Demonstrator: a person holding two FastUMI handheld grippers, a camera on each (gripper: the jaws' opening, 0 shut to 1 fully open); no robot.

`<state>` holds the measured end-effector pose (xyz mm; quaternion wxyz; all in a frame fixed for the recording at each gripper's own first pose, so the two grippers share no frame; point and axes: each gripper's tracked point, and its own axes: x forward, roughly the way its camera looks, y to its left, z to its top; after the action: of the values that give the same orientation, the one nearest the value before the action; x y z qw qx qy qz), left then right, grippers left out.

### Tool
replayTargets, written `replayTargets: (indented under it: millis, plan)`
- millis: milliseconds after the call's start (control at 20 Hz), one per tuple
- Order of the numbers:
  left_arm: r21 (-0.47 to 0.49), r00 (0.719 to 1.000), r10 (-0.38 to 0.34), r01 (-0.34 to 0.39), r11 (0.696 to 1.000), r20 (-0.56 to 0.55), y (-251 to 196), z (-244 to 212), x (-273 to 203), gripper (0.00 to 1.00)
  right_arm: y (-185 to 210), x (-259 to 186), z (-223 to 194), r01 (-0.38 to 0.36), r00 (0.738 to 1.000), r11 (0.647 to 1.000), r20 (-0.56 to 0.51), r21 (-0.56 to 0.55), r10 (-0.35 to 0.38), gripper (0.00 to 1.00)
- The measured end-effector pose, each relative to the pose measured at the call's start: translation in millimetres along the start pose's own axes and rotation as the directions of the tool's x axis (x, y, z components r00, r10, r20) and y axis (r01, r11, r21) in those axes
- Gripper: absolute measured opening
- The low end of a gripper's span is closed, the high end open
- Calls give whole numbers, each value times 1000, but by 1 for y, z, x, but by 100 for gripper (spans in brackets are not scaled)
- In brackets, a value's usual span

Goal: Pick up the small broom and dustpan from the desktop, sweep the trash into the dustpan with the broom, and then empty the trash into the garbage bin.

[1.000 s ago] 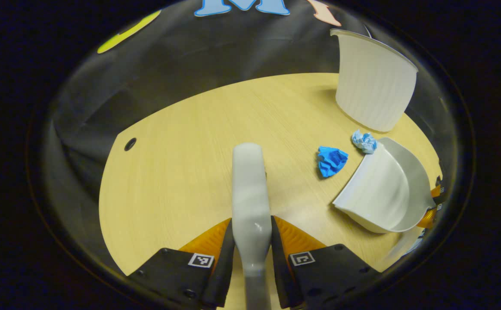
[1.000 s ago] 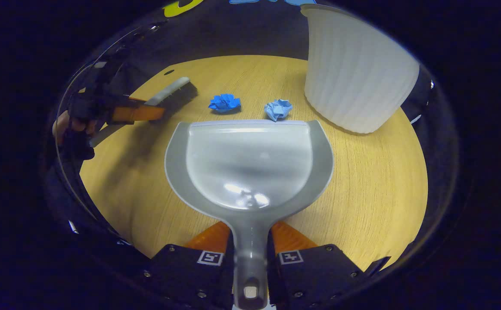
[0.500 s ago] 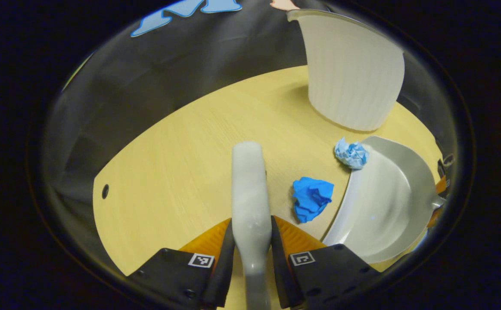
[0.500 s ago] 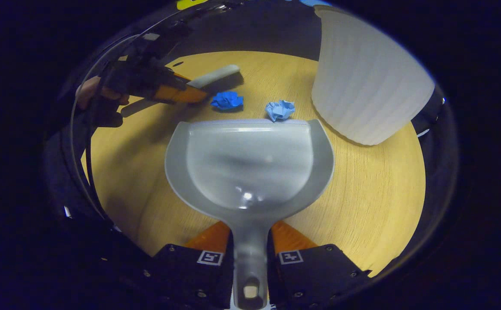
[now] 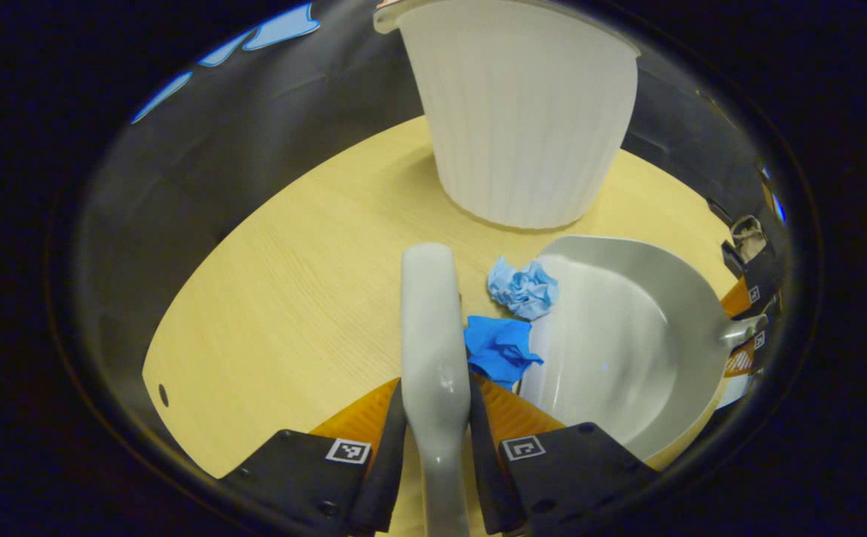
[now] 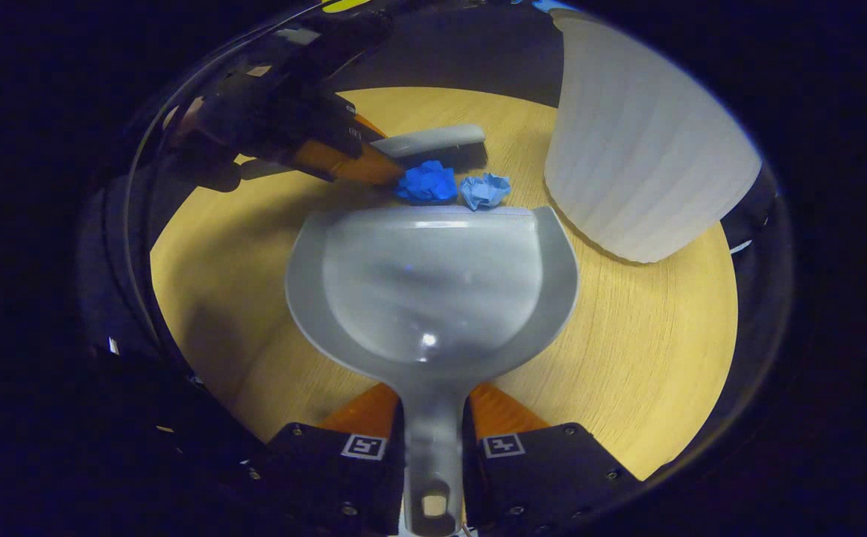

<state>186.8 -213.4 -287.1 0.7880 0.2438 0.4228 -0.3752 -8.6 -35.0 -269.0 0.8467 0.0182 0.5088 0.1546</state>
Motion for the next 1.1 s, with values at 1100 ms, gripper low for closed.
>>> replayTargets:
  millis: [1100]
  plan:
    - [-79,994,-85,90,993,63,11,26,-70,51,3,-6,12,47,998,999,30,-2,-47,32]
